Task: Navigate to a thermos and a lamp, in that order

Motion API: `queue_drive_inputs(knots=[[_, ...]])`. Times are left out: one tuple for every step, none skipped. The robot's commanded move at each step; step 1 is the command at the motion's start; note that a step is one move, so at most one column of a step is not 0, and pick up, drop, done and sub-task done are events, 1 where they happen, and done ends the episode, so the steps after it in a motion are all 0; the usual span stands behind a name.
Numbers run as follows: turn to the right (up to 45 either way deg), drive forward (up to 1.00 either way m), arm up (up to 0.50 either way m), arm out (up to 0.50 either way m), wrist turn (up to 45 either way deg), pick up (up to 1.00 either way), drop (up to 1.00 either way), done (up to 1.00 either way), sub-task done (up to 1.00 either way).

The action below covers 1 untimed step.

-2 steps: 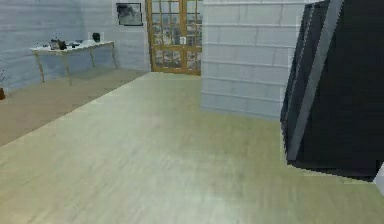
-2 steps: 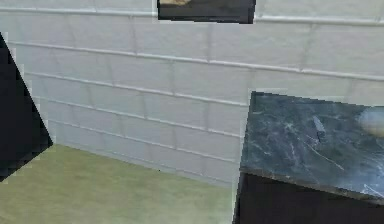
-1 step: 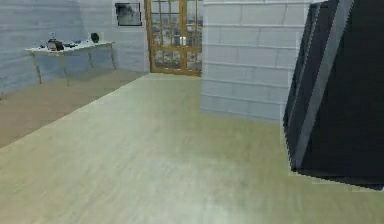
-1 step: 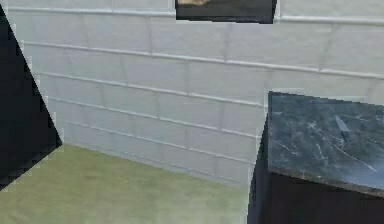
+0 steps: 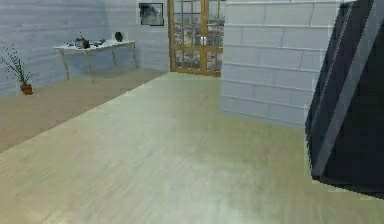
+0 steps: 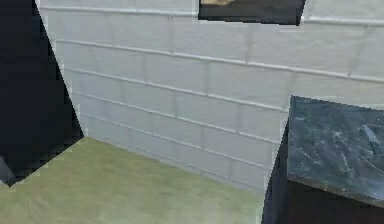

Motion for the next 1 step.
queue_drive_inputs(knots=[[0.0, 1.00, 0.00, 0.00, 0.0, 0.00, 0.00, 0.00, 0.00]])
